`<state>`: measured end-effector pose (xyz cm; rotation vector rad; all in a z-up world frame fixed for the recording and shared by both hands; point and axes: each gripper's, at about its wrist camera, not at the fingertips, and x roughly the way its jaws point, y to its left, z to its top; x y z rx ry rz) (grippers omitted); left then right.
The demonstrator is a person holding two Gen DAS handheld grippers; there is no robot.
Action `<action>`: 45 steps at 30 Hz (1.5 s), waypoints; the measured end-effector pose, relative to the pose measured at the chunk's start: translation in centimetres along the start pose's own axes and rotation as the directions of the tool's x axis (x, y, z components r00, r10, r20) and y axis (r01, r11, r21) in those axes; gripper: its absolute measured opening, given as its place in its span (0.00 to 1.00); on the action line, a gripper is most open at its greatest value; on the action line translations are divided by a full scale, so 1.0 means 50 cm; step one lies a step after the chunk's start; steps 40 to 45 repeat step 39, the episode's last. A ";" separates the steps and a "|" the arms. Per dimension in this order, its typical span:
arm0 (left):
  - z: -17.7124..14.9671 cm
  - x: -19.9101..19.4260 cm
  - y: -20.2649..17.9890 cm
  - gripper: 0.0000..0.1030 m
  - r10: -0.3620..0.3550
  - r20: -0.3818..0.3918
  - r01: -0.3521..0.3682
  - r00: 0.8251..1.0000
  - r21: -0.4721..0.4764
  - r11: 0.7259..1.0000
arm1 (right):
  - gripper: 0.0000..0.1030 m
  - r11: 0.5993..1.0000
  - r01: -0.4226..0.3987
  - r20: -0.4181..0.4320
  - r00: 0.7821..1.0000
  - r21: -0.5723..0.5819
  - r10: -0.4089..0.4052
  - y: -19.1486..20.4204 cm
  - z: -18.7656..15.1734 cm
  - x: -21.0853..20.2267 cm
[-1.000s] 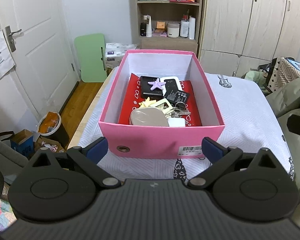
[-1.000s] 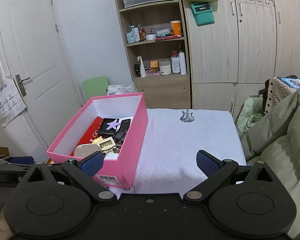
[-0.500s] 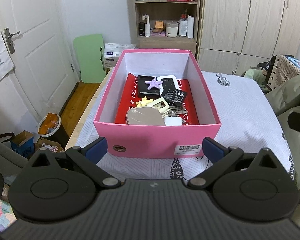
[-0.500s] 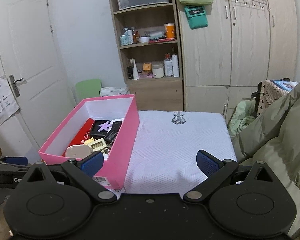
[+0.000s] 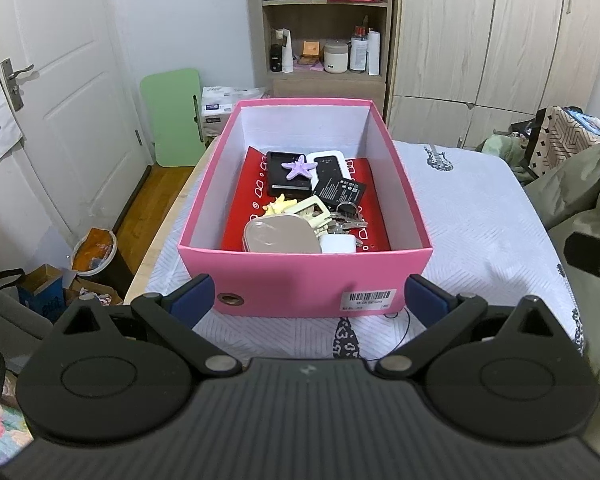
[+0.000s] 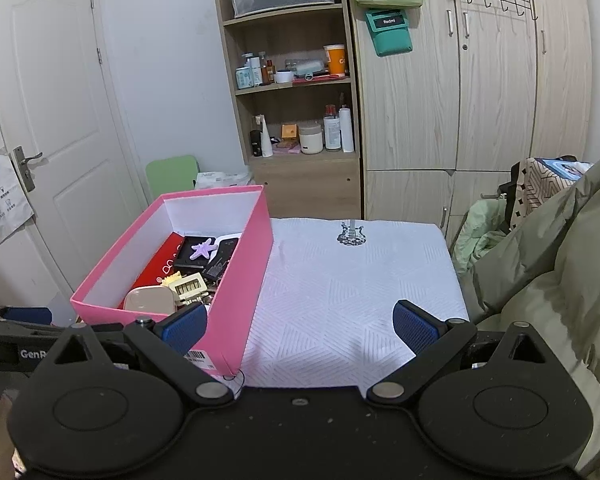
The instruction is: Organize rigid objects
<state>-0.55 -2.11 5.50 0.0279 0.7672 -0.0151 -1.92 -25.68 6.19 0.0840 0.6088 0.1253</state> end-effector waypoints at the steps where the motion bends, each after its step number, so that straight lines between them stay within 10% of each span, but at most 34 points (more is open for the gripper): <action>1: 0.001 -0.001 0.001 1.00 0.000 0.002 0.000 1.000 -0.002 1.000 | 0.98 1.000 0.001 0.000 1.000 -0.001 -0.001 -0.001 0.000 0.001; 45: -0.018 -0.020 -0.020 1.00 -0.016 0.018 0.015 1.000 0.052 0.999 | 0.98 1.000 0.016 -0.005 1.000 0.011 -0.016 -0.019 -0.016 -0.004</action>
